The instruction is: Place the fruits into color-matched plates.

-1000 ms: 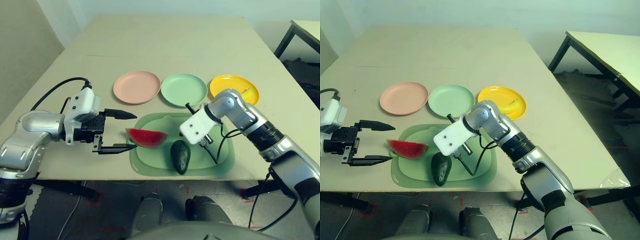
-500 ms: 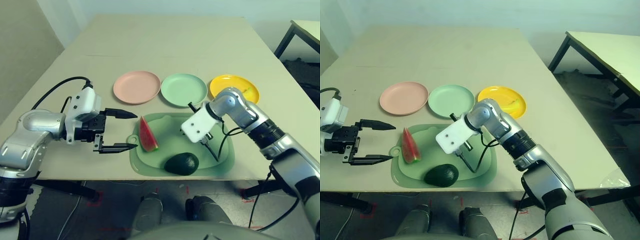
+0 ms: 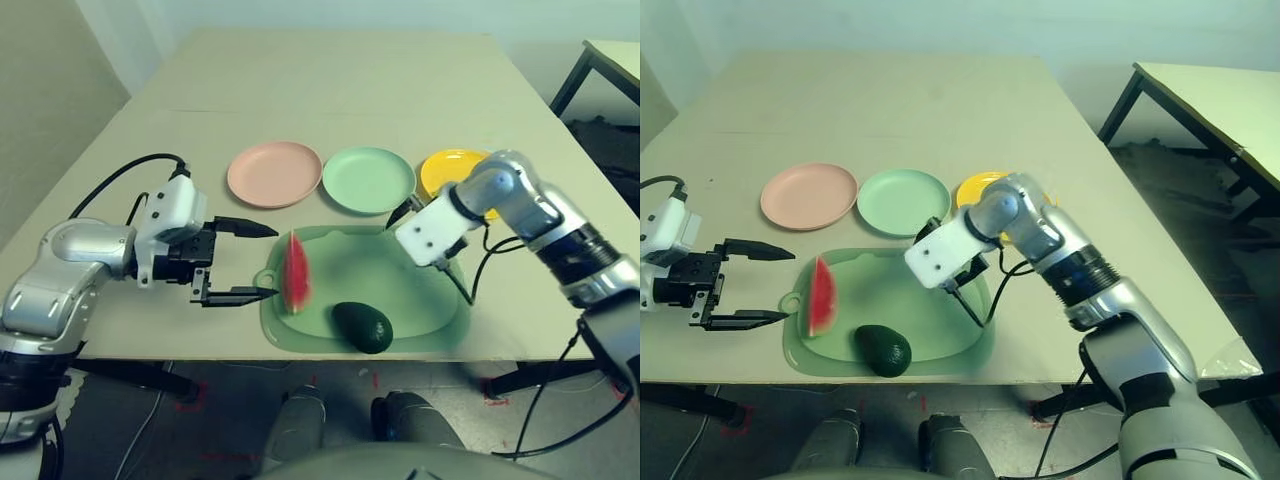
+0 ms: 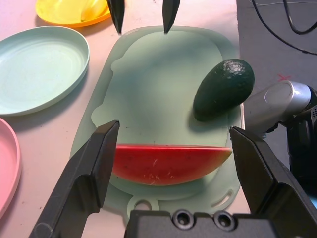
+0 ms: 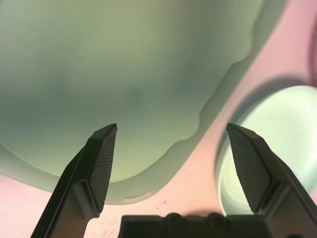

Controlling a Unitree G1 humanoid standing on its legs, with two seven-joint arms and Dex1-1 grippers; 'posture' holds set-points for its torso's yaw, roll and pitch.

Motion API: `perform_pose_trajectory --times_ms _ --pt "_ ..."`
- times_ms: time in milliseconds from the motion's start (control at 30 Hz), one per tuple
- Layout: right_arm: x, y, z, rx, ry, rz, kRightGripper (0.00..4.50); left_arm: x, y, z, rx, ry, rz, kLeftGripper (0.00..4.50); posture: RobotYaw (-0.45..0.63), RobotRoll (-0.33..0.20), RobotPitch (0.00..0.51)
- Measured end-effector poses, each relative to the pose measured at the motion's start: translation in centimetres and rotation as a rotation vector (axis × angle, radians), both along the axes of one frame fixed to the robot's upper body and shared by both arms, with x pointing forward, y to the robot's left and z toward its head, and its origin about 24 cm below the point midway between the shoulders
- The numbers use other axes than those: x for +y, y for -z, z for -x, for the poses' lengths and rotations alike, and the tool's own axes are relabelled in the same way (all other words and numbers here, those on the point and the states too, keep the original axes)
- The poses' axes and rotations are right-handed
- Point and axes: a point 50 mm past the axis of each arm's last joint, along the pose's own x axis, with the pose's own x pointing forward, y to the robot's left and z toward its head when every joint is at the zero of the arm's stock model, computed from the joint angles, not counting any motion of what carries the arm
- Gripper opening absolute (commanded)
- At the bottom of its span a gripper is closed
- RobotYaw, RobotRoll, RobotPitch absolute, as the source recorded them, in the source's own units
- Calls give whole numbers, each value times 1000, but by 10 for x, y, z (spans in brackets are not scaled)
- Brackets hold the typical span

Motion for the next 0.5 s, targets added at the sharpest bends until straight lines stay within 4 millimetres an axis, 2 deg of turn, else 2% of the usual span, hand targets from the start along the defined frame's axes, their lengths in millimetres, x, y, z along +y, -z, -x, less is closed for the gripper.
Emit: perform_pose_trajectory --times_ms 67,167,333,400,500 --pt "4 -7 8 -18 -51 -31 4459 1 1 -1 5 0 1 4500 83 0 89" --pt "11 -12 24 -73 -219 -46 4459 3 0 -2 8 3 -3 4500 77 0 89" --pt "14 -5 45 -97 -455 -16 4459 4 -2 -7 3 9 -12 4500 85 0 91" --pt "14 -4 45 -84 -448 -14 4459 4 -3 -7 1 9 -14 4500 84 0 92" --pt "14 -5 35 -49 -328 -29 4459 4 -3 -7 2 11 -16 4500 78 0 93"
